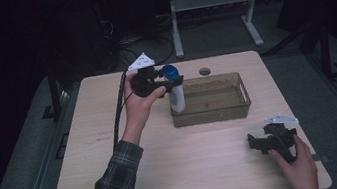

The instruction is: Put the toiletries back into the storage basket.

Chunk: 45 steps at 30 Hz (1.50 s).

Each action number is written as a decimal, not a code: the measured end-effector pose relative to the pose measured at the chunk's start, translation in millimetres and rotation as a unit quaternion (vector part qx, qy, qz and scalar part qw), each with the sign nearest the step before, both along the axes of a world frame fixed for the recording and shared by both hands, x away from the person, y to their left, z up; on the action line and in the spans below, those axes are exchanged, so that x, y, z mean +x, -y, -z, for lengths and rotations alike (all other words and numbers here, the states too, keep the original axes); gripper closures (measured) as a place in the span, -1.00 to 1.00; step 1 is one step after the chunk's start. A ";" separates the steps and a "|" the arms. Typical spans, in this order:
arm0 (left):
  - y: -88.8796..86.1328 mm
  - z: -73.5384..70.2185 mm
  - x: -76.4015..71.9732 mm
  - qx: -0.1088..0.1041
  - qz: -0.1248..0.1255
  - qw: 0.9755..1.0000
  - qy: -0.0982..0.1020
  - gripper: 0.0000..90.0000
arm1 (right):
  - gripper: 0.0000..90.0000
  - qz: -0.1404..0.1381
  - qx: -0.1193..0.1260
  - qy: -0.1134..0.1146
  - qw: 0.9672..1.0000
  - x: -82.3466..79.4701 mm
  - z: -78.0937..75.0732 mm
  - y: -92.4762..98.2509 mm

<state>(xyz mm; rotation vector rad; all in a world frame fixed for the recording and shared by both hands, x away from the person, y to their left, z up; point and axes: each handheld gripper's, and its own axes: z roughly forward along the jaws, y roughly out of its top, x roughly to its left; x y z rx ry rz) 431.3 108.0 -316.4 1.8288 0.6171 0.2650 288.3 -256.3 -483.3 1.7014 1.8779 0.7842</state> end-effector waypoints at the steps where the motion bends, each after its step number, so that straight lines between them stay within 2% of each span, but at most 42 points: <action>1: 0.0 0.0 0.0 0.000 0.000 1.000 0.000 -0.18 | -1.00 0.000 0.000 0.000 1.000 0.0 0.0 0.0; 20: 10.9 18.5 3.7 0.016 0.003 1.000 -0.009 -0.18 | -1.00 -0.003 0.000 0.000 1.000 0.0 0.1 -0.2; 45: 8.5 43.5 9.1 0.029 -0.003 0.999 -0.027 -0.18 | -1.00 -0.004 -0.001 0.000 1.000 0.0 0.1 -0.3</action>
